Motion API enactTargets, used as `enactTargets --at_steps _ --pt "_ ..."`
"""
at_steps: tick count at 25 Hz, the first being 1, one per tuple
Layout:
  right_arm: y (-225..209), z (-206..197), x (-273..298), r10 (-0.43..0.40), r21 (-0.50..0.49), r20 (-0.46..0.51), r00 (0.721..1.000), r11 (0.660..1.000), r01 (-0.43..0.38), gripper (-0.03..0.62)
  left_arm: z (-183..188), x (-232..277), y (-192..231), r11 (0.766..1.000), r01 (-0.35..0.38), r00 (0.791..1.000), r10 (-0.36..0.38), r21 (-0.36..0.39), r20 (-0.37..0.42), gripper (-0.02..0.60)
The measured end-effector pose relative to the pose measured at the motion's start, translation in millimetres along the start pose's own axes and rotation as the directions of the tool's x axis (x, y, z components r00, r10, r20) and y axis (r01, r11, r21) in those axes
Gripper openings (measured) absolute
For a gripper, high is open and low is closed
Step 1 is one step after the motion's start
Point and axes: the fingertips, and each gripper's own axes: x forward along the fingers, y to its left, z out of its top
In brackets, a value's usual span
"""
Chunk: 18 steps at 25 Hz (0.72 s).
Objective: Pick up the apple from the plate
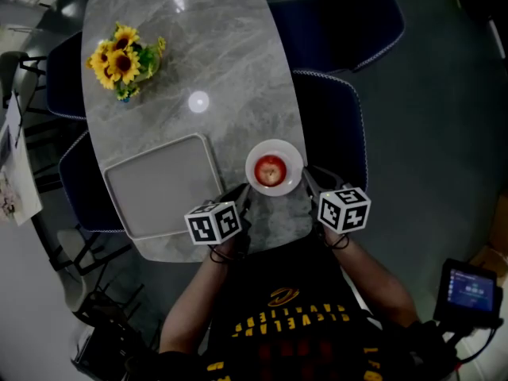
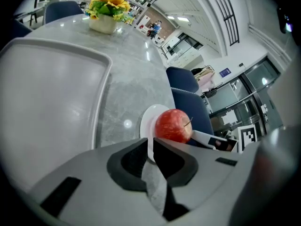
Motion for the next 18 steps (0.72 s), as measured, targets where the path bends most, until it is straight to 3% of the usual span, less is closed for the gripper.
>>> enactTargets --at_steps 8,9,10,18 --pt "34 33 -25 0.031 -0.216 0.132 0.991 0.976 -0.001 0.046 22 -44 -32 0.992 0.021 0.983 -0.043 0.125 0.177 0.035" --pt "41 35 -30 0.047 -0.235 0.142 0.989 0.972 -0.012 0.046 21 -52 -37 0.988 0.019 0.980 -0.048 0.151 0.191 0.035" --pt "48 36 -35 0.065 -0.248 0.151 0.986 0.968 -0.026 0.005 21 -60 -42 0.984 0.017 0.977 -0.054 0.176 0.204 0.036" --pt "81 55 -64 0.169 -0.315 0.228 0.959 0.945 -0.092 0.005 36 -103 -98 0.936 0.008 0.942 -0.126 0.352 0.312 0.035"
